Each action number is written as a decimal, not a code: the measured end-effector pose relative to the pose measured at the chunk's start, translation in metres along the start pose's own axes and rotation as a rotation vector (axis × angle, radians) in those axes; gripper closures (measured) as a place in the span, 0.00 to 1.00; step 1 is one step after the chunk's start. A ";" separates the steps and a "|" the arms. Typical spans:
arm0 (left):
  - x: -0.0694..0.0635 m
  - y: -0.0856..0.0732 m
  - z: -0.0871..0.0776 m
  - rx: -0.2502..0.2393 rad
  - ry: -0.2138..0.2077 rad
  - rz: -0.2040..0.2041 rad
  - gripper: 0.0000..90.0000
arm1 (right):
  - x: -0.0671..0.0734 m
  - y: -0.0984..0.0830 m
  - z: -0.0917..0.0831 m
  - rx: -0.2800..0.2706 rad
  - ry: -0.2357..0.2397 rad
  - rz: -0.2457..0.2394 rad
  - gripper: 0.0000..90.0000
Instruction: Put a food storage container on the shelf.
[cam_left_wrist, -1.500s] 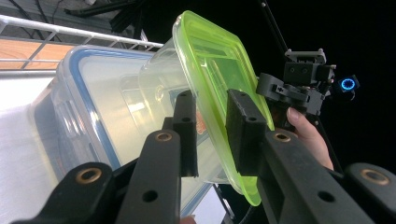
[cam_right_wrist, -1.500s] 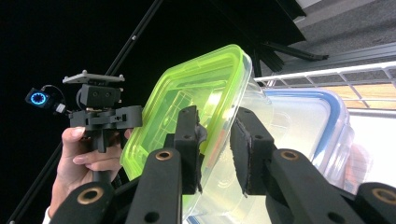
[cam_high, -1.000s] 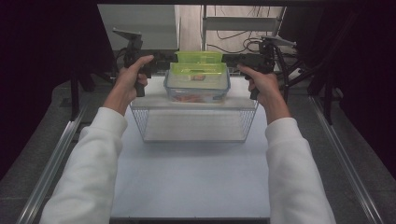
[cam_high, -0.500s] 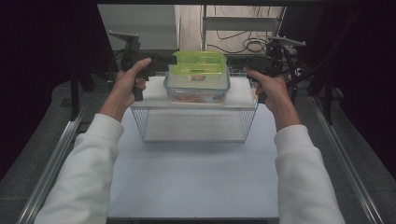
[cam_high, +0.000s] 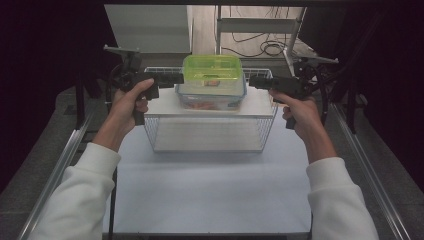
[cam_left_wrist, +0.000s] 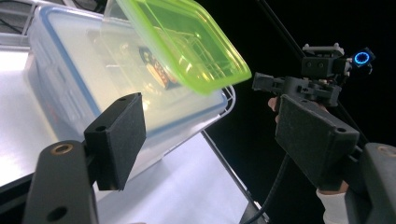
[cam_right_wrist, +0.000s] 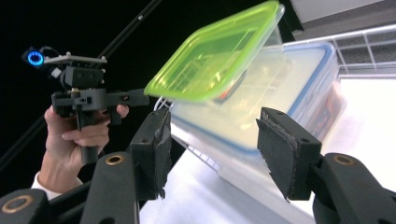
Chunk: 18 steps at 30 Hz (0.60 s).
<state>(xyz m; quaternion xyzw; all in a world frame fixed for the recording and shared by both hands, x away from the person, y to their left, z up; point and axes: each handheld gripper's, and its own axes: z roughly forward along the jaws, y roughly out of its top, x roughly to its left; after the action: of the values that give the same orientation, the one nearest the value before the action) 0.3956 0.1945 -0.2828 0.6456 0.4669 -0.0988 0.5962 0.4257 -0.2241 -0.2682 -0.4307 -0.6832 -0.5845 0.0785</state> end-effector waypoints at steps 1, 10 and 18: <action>0.000 0.000 0.000 0.000 0.000 0.000 0.26 | 0.000 0.000 0.000 0.000 0.000 0.000 0.49; -0.009 -0.053 -0.023 0.018 0.012 0.083 0.27 | 0.014 -0.038 -0.022 0.041 -0.003 -0.100 0.46; -0.014 -0.106 -0.032 0.072 0.022 0.155 0.27 | 0.007 -0.087 -0.029 0.104 -0.006 -0.157 0.43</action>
<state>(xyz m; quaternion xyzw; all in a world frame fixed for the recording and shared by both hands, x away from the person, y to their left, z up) 0.2977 0.1996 -0.3364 0.7019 0.4179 -0.0619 0.5734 0.3509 -0.2414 -0.3188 -0.3728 -0.7447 -0.5511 0.0526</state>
